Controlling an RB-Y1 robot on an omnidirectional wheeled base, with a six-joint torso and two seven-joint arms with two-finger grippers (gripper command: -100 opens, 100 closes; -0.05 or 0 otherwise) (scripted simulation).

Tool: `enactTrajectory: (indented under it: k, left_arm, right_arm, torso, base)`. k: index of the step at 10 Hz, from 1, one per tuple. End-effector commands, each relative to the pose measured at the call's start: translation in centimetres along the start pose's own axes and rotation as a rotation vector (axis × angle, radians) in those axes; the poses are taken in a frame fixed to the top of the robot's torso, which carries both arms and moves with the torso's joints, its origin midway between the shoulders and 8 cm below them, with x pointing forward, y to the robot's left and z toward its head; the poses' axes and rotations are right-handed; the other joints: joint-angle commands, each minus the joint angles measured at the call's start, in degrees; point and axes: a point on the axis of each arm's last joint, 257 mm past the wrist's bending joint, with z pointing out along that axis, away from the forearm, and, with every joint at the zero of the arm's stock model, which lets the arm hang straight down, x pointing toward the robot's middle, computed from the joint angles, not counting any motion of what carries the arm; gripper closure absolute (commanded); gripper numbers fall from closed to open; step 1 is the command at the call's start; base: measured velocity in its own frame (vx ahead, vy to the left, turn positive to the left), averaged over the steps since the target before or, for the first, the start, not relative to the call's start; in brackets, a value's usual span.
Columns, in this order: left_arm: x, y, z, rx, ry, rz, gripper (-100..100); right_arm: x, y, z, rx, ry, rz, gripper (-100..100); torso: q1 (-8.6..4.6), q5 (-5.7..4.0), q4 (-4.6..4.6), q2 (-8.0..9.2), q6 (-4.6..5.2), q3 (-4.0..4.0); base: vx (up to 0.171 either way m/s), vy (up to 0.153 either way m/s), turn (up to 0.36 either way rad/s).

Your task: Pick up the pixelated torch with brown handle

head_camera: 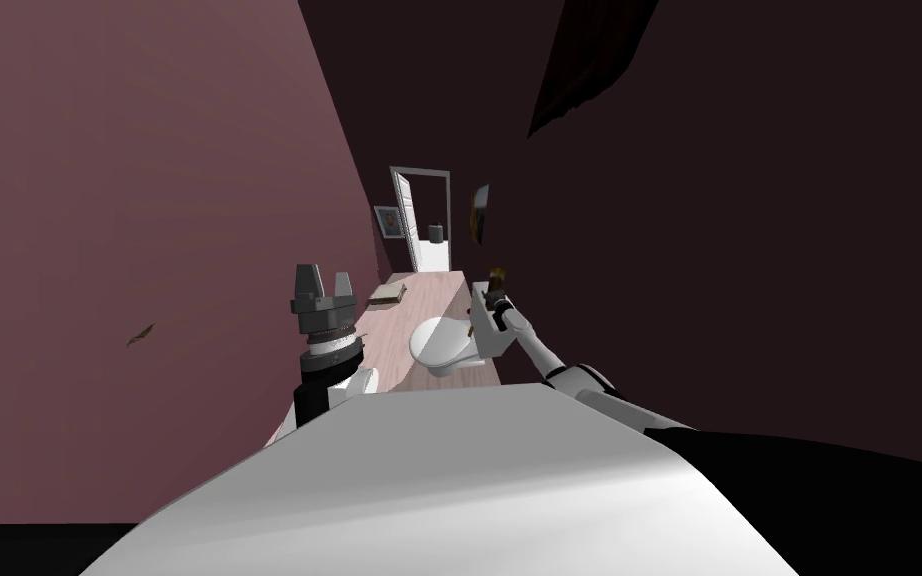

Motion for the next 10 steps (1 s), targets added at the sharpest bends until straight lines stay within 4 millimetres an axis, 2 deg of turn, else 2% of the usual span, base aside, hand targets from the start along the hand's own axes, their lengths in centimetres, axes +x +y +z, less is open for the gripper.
enactTrajectory:
  k: [1,2,3,4,6,10]
  left_arm:
    - [0.0,0.0,0.0,0.000,0.000,0.000,0]
    - [0.0,0.0,0.0,0.000,0.000,0.000,0]
    - [0.0,0.0,0.0,0.000,0.000,0.000,0]
    - [0.0,0.0,0.0,0.000,0.000,0.000,0]
    - [0.0,0.0,0.0,0.000,0.000,0.000,0]
    - [0.0,0.0,0.0,0.000,0.000,0.000,0]
  right_arm:
    - [0.4,0.0,0.0,-0.006,0.010,0.004,-100]
    - [0.4,0.0,0.0,-0.006,0.012,0.022,-100]
    - [2.0,-2.3,0.0,-0.012,0.051,-0.020,-100]
    - [3.2,-2.0,-0.1,-0.032,0.073,-0.070,-100]
    - [3.2,-2.0,-0.1,-0.030,0.075,-0.039,-100]
    - [3.3,-2.0,-0.1,-0.028,0.079,0.017,-100]
  torso:
    - [0.00,0.00,0.00,0.00,0.00,0.00]
    - [-0.12,-0.04,-0.01,0.02,-0.02,0.00]
    - [-0.18,-0.06,-0.03,0.02,-0.03,-0.01]
    - [-0.03,-0.04,-0.05,-0.03,-0.05,-0.04]
    - [0.05,-0.06,-0.16,-0.19,-0.10,-0.17]
    - [-0.15,-0.13,-0.21,-0.21,-0.15,-0.21]
  base:
    - [-0.006,0.011,-0.006]
    - [-0.006,-0.009,0.008]
    - [0.003,0.048,0.112]
    - [-0.002,0.079,0.052]
    - [-0.002,0.048,-0.006]
    - [-0.001,-0.004,0.003]
